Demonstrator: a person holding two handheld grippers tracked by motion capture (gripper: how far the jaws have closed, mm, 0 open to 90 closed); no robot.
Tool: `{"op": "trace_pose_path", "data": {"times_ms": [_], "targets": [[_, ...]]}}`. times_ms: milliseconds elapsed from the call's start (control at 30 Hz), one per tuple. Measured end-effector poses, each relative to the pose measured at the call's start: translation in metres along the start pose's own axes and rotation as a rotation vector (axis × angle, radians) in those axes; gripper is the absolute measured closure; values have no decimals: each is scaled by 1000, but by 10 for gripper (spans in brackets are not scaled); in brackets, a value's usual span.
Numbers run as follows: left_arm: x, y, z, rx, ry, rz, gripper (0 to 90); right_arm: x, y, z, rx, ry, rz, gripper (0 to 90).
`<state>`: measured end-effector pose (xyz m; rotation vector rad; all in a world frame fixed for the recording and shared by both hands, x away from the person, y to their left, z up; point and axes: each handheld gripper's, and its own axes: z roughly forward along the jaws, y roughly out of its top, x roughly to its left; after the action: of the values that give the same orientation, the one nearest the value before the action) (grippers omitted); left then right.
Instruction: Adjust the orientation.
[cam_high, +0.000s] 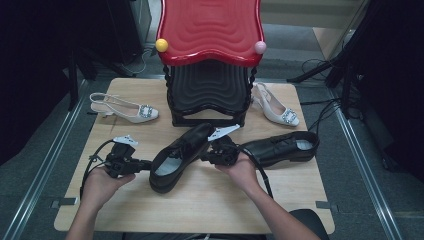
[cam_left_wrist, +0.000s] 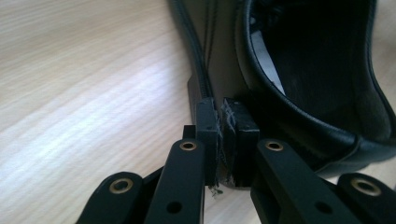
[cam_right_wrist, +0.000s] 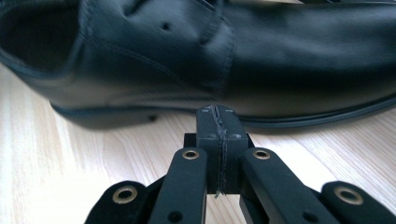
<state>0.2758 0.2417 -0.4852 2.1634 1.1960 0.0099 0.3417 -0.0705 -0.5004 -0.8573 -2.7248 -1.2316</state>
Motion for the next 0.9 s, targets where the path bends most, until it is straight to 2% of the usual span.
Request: {"op": "trace_pose_path", "data": {"times_ms": [267,367,433,667,700,800,900], "targets": [[-14,2,3,7,-20,25,859,3,3,0,2,10,-8,900],[-17,3,5,10,-42,27,859,3,3,-2,4,8,3,900],[-23,5,8,20,-62,47,859,3,2,-6,-3,1,-5,900],[-33,10,16,41,-105,80,862,4,-1,-11,-2,-6,0,900],[-35,12,18,49,-115,91,861,4,-2,-13,-1,-19,-5,900],[-36,13,19,54,-122,100,843,2,-3,-16,-2,-23,-4,900],[-29,15,13,26,-103,80,842,-1,-5,-23,-2,-58,-16,814]]}}
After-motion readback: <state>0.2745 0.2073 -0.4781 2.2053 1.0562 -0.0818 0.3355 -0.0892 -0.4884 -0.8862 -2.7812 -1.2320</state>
